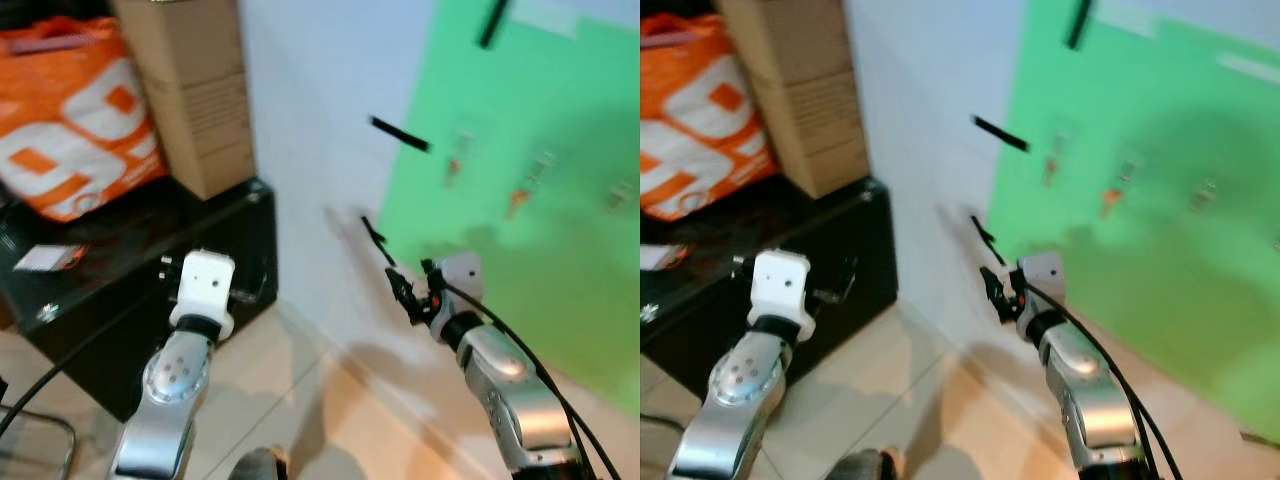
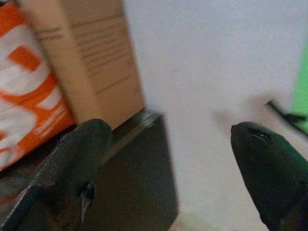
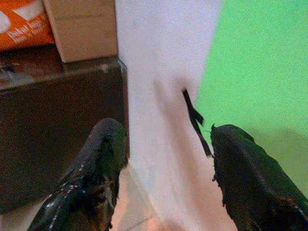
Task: Hang keys on a hook
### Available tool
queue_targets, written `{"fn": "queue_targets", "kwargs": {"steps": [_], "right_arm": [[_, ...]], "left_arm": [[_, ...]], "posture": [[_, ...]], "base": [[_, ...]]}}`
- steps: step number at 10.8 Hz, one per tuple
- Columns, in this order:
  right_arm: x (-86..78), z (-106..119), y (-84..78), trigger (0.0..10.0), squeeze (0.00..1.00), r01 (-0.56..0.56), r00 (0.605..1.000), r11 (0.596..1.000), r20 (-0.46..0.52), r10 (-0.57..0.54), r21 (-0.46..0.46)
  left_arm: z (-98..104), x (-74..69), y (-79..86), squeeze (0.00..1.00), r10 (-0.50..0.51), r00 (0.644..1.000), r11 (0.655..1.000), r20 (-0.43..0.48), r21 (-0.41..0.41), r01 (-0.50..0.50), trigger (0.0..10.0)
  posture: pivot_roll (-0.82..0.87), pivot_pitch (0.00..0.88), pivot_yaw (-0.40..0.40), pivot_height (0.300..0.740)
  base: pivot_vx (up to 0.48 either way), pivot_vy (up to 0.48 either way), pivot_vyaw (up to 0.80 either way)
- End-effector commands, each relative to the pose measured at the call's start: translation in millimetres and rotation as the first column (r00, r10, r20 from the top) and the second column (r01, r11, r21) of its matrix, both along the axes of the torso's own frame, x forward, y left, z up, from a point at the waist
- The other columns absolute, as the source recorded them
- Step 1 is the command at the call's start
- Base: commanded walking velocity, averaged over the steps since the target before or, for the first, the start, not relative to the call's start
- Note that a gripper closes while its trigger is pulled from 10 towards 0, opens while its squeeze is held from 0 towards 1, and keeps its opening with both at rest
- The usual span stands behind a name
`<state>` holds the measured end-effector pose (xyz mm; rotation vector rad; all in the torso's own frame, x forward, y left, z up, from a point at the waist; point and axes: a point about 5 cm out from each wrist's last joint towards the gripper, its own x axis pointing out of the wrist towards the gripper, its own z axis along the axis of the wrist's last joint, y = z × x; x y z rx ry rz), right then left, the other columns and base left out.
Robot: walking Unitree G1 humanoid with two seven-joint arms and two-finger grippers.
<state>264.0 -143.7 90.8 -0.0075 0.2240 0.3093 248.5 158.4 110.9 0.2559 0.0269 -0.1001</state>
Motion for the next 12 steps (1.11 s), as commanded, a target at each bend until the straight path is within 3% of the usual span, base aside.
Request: {"fn": "queue_targets", "kwargs": {"steps": [1, 2, 3, 7, 10, 12], "right_arm": [[-0.5, 1.7, -6.9, 10.0, 1.0, 0.024, 1.0, 1.0, -0.003, -0.024, 0.012], [-0.7, 1.3, -8.2, 10.0, 1.0, 0.032, 0.999, 0.999, -0.005, -0.032, 0.01], [-0.7, 0.6, -10.8, 10.0, 1.0, 0.046, 0.999, 0.999, -0.01, -0.046, 0.004], [-2.5, -0.6, -10.0, 10.0, 1.0, 0.077, 0.997, 0.996, -0.011, -0.076, 0.046], [-8.3, -0.5, -8.9, 10.0, 1.0, 0.135, 0.991, 0.99, -0.007, -0.135, 0.046], [-10.3, 3.1, -12.3, 10.0, 1.0, 0.136, 0.991, 0.99, -0.013, -0.135, 0.048]], "left_arm": [[-7.5, -3.0, -1.3, 0.67, -0.019, 0.998, 1.0, -0.058, 0.009, 0.02, 10.0], [-9.3, -3.9, -2.3, 0.67, -0.04, 0.996, 0.999, -0.083, 0.006, 0.041, 10.0], [-8.7, -4.1, -2.9, 0.57, -0.055, 0.995, 0.998, -0.081, 0.021, 0.057, 10.0], [-1.5, 1.7, 2.2, 0.57, -0.094, 0.995, 0.993, -0.035, 0.063, 0.096, 10.0], [1.0, 10.7, 9.2, 0.58, -0.121, 0.991, 0.991, -0.048, 0.044, 0.123, 10.0], [3.0, 15.4, 2.6, 0.59, -0.147, 0.989, 0.988, -0.029, 0.038, 0.148, 10.0]], "posture": [[0.03, 0.0, -0.036, 0.74], [0.03, 0.0, -0.036, 0.74], [0.03, 0.0, -0.039, 0.74], [0.04, 0.0, 0.029, 0.74], [-0.01, 0.0, 0.113, 0.74], [-0.03, 0.0, 0.111, 0.74]], "base": [[0.0, 0.0, 0.8], [0.0, 0.0, 0.8], [0.0, 0.0, 0.8], [0.0, 0.0, 0.8], [0.0, 0.0, 0.8], [0.0, 0.0, 0.8]]}}
